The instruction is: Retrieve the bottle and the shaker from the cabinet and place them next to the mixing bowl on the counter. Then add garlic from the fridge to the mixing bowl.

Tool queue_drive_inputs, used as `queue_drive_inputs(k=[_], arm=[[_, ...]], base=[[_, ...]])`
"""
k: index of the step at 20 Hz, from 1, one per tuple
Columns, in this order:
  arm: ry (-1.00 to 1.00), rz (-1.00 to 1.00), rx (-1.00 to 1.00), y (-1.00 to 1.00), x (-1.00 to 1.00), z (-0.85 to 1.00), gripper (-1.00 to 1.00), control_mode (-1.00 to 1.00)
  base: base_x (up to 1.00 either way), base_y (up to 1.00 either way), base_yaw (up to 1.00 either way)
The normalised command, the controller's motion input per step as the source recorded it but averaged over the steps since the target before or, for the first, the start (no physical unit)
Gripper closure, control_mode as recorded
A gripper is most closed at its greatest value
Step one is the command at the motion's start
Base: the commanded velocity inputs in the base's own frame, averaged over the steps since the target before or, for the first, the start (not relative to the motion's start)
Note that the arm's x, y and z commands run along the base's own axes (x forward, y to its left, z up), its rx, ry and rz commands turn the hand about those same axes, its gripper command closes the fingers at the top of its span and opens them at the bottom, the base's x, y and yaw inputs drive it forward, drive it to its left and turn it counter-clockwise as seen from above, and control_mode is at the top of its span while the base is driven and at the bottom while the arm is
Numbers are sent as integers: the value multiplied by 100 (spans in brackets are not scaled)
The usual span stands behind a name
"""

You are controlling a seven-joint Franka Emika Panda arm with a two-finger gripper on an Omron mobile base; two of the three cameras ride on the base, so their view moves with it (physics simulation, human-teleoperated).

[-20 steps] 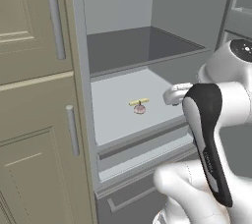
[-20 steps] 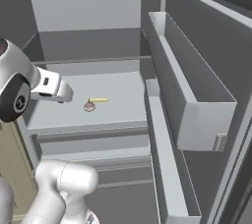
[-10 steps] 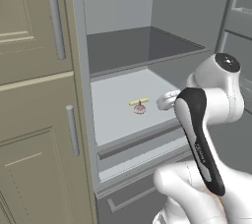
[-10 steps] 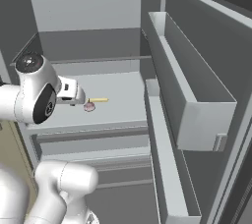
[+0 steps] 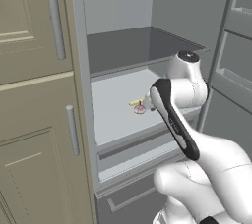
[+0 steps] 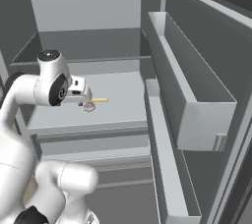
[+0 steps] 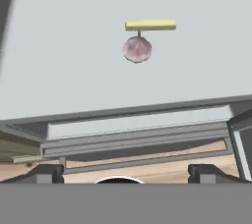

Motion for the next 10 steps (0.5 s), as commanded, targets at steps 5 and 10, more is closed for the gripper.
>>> queue_drive_inputs(k=[5,10], arm=[[6,0,0,0,54,-28,-100,-100],[-3,0,0,0,26,-58,-100,-100]], base=[[0,0,0],[0,0,0]])
